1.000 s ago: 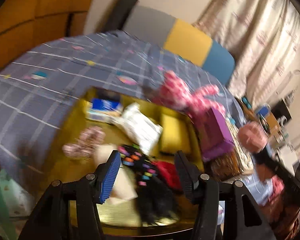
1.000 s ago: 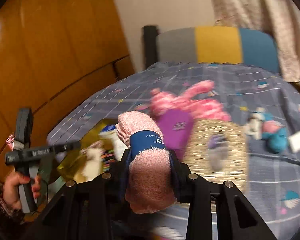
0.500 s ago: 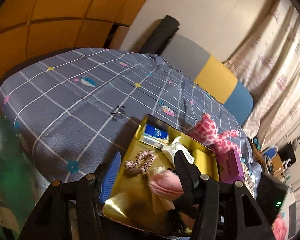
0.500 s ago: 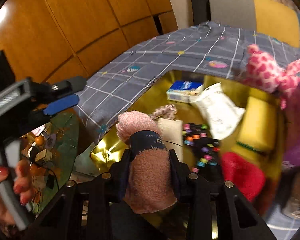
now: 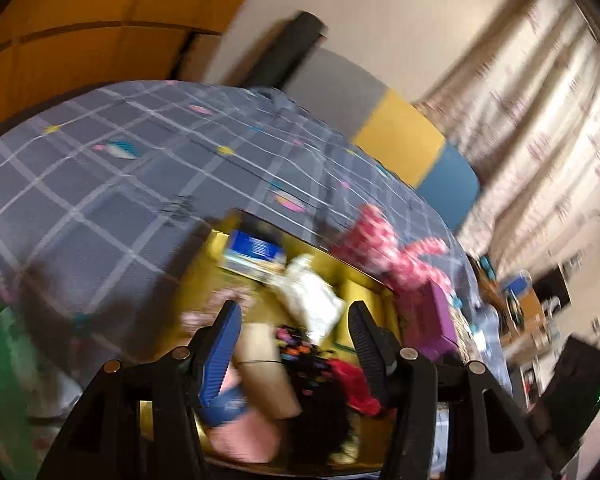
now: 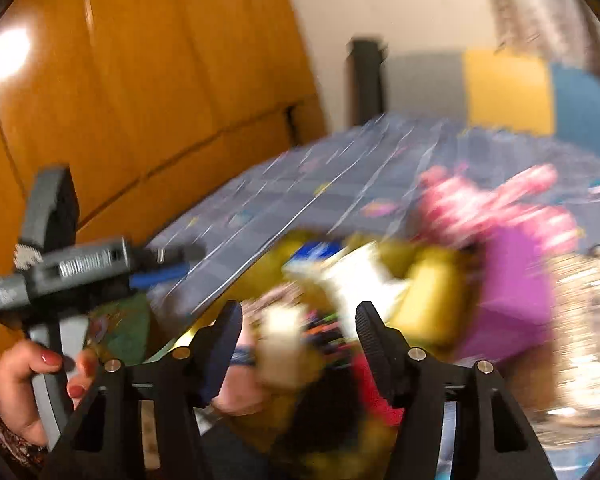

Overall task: Organize soft objects
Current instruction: 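Move both tools back to the remaining plush toys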

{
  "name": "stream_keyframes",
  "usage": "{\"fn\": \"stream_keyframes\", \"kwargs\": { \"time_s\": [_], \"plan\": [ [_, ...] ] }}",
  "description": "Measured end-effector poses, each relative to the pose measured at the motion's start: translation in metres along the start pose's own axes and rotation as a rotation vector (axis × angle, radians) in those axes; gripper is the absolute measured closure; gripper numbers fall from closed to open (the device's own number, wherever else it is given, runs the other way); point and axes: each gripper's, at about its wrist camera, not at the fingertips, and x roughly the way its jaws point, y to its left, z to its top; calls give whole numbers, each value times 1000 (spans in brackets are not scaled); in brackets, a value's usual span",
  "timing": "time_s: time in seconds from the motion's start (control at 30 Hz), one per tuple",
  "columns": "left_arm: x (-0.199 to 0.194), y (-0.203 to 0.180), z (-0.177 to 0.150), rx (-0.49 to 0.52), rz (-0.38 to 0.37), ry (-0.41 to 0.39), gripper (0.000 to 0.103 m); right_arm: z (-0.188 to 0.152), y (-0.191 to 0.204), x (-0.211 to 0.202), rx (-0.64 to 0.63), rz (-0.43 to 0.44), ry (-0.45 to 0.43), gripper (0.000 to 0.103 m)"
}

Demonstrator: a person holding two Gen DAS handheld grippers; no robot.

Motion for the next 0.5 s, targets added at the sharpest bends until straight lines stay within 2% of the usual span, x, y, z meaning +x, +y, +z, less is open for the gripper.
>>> {"fn": "stream_keyframes", "kwargs": {
  "time_s": [0.07,0.2,0.3,0.37,0.5],
  "plan": [
    [13,-28,-2,52,-38,30,47,4,-29,-27,36,-71,-54,43],
    [35,-79,-9,135,-115,84,47,0,-104,-68,159,-218,-93,43],
    [49,-116,-16,191,-172,124,47,-7,-159,-83,233,-329,-83,42],
    [59,-141,-21,233,-205,159,47,-15,-203,-93,284,-413,-63,32],
    [77,-180,-31,283,-253,225,47,-25,-288,-91,336,-546,8,28]
  ]
}}
